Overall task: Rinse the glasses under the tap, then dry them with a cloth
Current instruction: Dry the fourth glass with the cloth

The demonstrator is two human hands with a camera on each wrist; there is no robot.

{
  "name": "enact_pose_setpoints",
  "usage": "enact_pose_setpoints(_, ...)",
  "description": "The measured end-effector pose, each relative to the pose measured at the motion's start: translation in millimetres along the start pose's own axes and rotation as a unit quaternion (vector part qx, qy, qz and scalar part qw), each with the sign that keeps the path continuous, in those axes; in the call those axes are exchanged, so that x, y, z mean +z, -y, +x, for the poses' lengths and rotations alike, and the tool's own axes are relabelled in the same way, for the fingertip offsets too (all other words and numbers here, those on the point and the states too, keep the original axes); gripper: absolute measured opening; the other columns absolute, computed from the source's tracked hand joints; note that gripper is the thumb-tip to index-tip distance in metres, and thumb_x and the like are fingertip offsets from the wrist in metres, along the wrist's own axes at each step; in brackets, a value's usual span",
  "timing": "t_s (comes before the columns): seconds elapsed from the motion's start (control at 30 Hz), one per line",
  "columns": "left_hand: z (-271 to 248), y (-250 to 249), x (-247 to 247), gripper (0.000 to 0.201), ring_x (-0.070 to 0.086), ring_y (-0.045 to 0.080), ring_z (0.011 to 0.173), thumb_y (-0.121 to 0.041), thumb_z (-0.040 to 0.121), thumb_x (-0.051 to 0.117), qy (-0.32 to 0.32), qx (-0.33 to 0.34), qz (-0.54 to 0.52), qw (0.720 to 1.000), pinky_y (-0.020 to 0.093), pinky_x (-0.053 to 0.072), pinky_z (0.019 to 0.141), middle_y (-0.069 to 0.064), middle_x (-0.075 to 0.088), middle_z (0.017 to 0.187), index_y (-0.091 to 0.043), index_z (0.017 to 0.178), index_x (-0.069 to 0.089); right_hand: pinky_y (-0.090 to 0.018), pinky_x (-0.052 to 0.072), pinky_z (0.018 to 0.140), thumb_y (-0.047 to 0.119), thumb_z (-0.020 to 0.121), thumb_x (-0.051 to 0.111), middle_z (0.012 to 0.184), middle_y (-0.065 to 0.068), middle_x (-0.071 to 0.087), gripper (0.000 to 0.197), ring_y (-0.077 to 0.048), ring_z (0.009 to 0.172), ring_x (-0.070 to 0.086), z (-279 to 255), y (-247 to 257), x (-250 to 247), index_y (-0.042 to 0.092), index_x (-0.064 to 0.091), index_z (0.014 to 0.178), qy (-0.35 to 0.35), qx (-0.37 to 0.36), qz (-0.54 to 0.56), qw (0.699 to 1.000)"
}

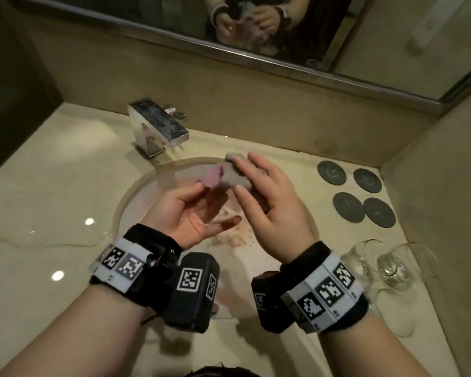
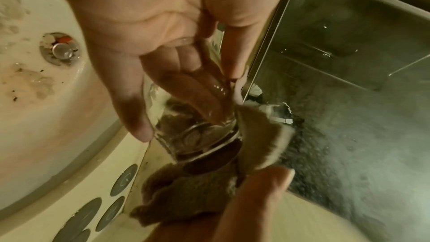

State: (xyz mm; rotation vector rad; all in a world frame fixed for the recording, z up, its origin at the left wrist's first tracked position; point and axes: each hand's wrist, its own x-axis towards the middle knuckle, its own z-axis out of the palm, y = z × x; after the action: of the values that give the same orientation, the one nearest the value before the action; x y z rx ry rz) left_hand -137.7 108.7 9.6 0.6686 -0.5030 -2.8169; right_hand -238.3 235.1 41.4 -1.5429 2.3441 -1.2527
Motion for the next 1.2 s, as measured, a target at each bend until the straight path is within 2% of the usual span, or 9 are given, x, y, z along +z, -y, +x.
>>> enact_pose_setpoints(0.23,1,-19,4,0.016,0.070,0.015,0.062,-0.021,0.079,0.057,-0.010,0.007,0.035,0.999,0.058,0.053,0.077,0.002,0.069,0.064,-0.011,0.074,0.069,-0.015,0.048,0.065,0.006,0.091,0.057,0.098,-0.012,0.059,0.029,-0.012,0.073,0.057,14,-4,-14,0.013,0.060,0.119,-0.002,0.141,0.160,0.977)
enact_pose_setpoints(0.3,1,-22,3,0.016,0.070,0.015,0.061,-0.021,0.079,0.057,-0.013,0.007,0.039,0.999,0.056,0.055,0.074,0.002,0.070,0.067,-0.010,0.080,0.068,-0.025,0.049,0.052,0.003,0.097,0.043,0.083,-0.017,0.061,0.022,-0.021,0.062,0.059,22,-4,-17,0.007,0.062,0.106,-0.024,0.268,0.364,0.892)
enact_pose_setpoints(0.43,-1,-26,1,0.018,0.070,0.014,0.061,-0.021,0.078,0.057,-0.018,0.003,0.054,0.998,0.053,0.057,0.069,0.002,0.071,0.069,-0.009,0.084,0.068,-0.049,0.052,0.087,0.017,0.097,0.040,0.118,-0.019,0.065,0.033,-0.032,0.107,0.062,36,-18,-36,0.004,0.056,0.123,-0.055,0.428,0.607,0.667)
enact_pose_setpoints(0.5,-2,-28,1,0.018,0.070,0.013,0.060,-0.022,0.078,0.057,-0.024,0.006,0.069,0.997,0.052,0.057,0.068,0.002,0.071,0.069,-0.009,0.087,0.067,-0.053,0.046,0.097,0.019,0.097,0.041,0.121,-0.018,0.063,0.036,-0.033,0.114,0.059,43,-25,-41,0.006,0.054,0.128,-0.093,0.424,0.632,0.642)
enact_pose_setpoints(0.67,-3,-34,4,0.017,0.069,0.013,0.061,-0.021,0.076,0.058,-0.040,0.015,0.072,0.997,0.054,0.056,0.071,0.002,0.071,0.070,-0.011,0.088,0.065,-0.051,0.044,0.100,0.015,0.100,0.037,0.106,-0.011,0.068,0.027,-0.027,0.103,0.062,48,-22,-32,0.014,0.064,0.100,-0.144,0.343,0.440,0.817)
enact_pose_setpoints(0.8,1,-31,8,0.016,0.069,0.014,0.060,-0.021,0.077,0.059,-0.045,0.001,0.078,0.996,0.054,0.056,0.070,0.003,0.070,0.070,-0.010,0.086,0.066,-0.045,0.040,0.106,0.023,0.099,0.040,0.123,-0.015,0.063,0.035,-0.028,0.116,0.059,54,-23,-30,0.007,0.056,0.126,-0.136,0.342,0.575,0.731)
enact_pose_setpoints(0.9,4,-24,12,0.014,0.069,0.014,0.058,-0.019,0.076,0.058,-0.054,-0.013,0.078,0.995,0.058,0.054,0.071,0.003,0.070,0.067,-0.010,0.082,0.066,-0.037,0.046,0.091,0.045,0.098,0.030,0.122,-0.011,0.063,0.051,-0.022,0.111,0.061,51,-12,-28,0.013,0.053,0.130,-0.039,0.294,0.517,0.803)
enact_pose_setpoints(1.03,6,-18,10,0.020,0.069,0.015,0.059,-0.011,0.087,0.044,-0.047,-0.004,0.047,0.998,0.061,0.050,0.070,0.001,0.069,0.067,-0.011,0.085,0.064,-0.026,0.044,0.095,0.037,0.101,0.029,0.136,0.000,0.054,0.039,-0.004,0.121,0.053,35,2,-18,0.024,0.049,0.132,0.068,0.008,0.173,0.983)
enact_pose_setpoints(1.2,1,-17,16,0.030,0.070,0.025,0.075,-0.014,0.072,0.045,-0.004,-0.043,0.072,0.996,0.055,0.056,0.067,0.011,0.070,0.091,-0.007,0.084,0.073,-0.047,0.035,0.100,0.052,0.093,0.035,0.132,-0.008,0.047,0.049,-0.024,0.123,0.044,39,-30,-12,0.020,0.045,0.130,0.071,-0.222,-0.073,0.970)
